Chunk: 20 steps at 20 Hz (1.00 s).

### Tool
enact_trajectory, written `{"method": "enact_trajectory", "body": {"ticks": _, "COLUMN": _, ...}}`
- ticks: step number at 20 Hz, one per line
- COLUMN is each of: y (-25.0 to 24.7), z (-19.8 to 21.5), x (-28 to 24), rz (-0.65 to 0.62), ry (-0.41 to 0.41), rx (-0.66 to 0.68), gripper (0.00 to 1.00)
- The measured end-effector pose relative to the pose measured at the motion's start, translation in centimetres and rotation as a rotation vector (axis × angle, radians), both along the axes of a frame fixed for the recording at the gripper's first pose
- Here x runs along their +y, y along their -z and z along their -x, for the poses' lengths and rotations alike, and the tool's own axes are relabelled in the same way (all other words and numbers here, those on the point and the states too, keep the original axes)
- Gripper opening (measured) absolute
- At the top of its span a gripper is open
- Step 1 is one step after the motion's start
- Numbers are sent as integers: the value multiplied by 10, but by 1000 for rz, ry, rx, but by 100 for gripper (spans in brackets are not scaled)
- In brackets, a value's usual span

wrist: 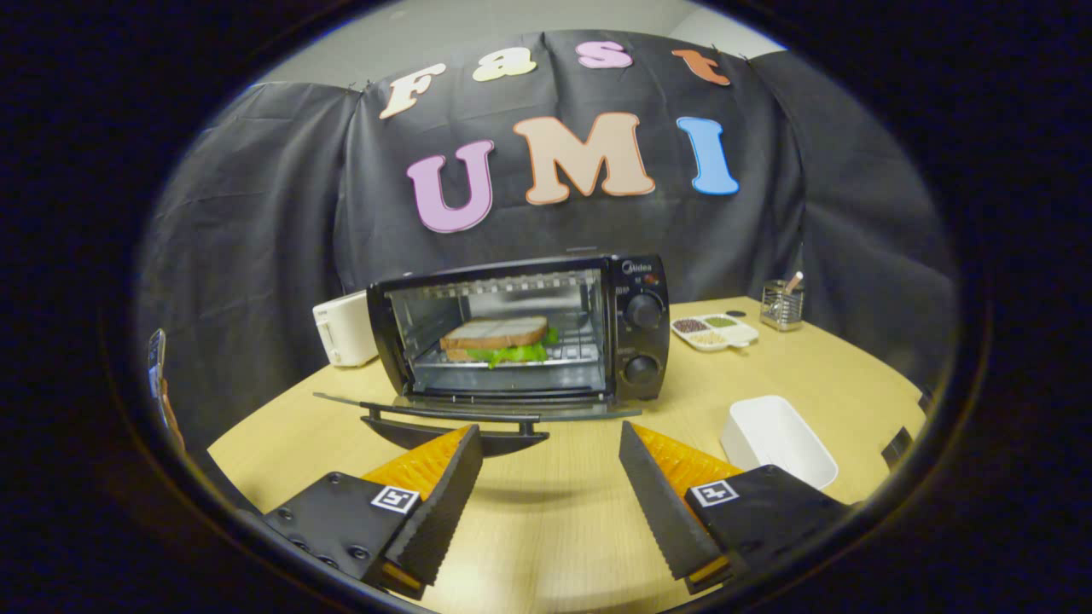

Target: Open the toaster oven, put the food inside, and close the toaster oven door.

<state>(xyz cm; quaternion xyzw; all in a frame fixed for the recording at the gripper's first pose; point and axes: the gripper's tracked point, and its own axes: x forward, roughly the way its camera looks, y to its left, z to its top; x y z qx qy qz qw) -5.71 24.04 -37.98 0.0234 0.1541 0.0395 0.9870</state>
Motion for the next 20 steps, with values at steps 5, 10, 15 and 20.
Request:
{"method": "enact_trajectory", "body": {"ticks": 5, "y": -34, "z": -32, "x": 16, "rz": 11, "ry": -43, "rx": -116, "gripper": 98}}
{"method": "enact_trajectory", "body": {"ticks": 10, "y": -46, "z": -50, "x": 22, "rz": -32, "ry": -61, "rx": -138, "gripper": 98}}
{"method": "enact_trajectory", "body": {"ticks": 15, "y": -51, "z": -60, "x": 23, "rz": -40, "ry": -65, "rx": -139, "gripper": 98}}
{"method": "enact_trajectory", "body": {"ticks": 20, "y": -59, "z": -77, "x": 23, "rz": -69, "ry": -62, "rx": -147, "gripper": 98}}
